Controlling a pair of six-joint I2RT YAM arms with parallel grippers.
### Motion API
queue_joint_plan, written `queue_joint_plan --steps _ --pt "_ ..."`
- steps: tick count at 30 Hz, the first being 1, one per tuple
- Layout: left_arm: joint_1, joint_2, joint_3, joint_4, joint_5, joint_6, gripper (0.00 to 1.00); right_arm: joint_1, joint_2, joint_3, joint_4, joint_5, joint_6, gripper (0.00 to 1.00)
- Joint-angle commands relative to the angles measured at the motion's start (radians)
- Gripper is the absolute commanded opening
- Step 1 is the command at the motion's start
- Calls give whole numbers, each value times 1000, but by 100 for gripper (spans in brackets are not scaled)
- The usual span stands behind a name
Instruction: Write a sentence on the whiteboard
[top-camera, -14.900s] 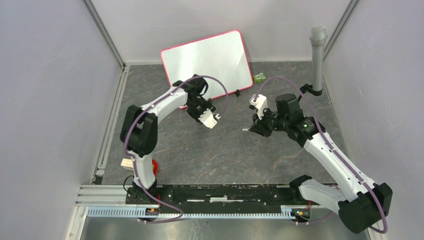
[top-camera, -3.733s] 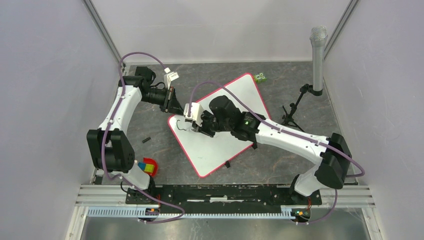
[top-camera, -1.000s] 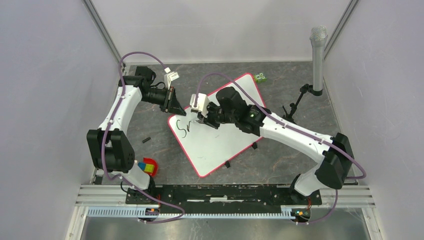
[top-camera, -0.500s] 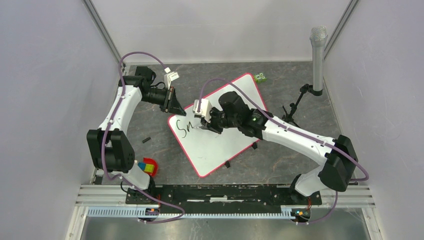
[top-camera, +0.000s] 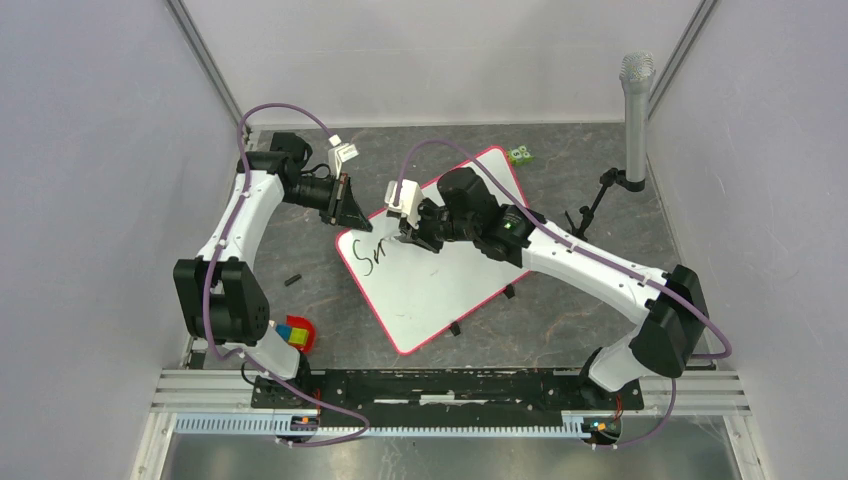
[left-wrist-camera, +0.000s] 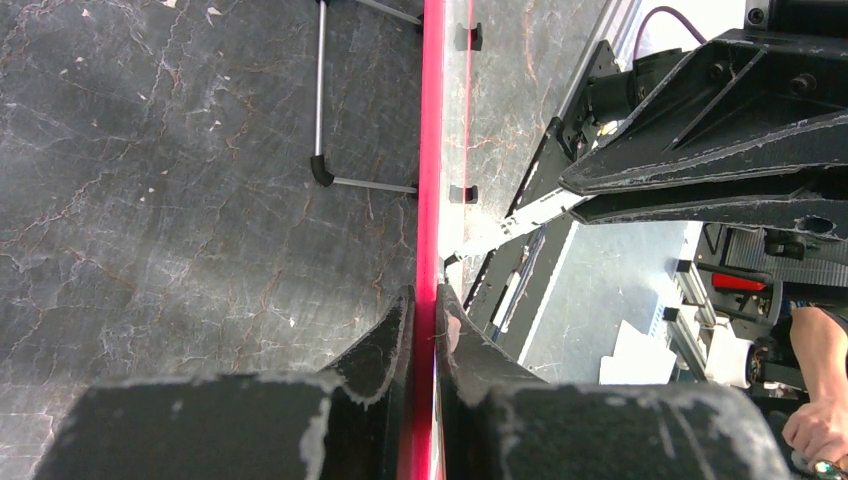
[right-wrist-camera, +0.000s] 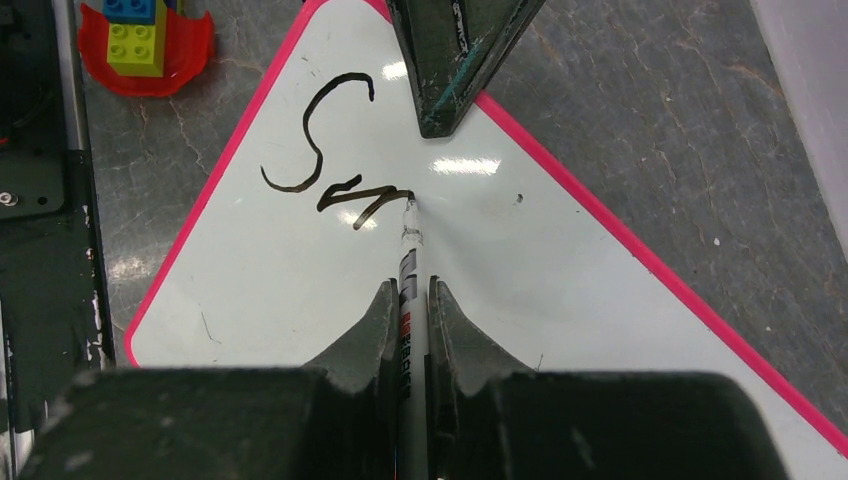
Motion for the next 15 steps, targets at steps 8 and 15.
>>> queue_joint_plan --steps 8,15 --pt "-14 -12 21 -21 -19 33 2 -27 -60 -89 10 17 -7 0" --pt "-14 -12 21 -20 -15 31 2 0 -80 -129 -7 -9 -17 0"
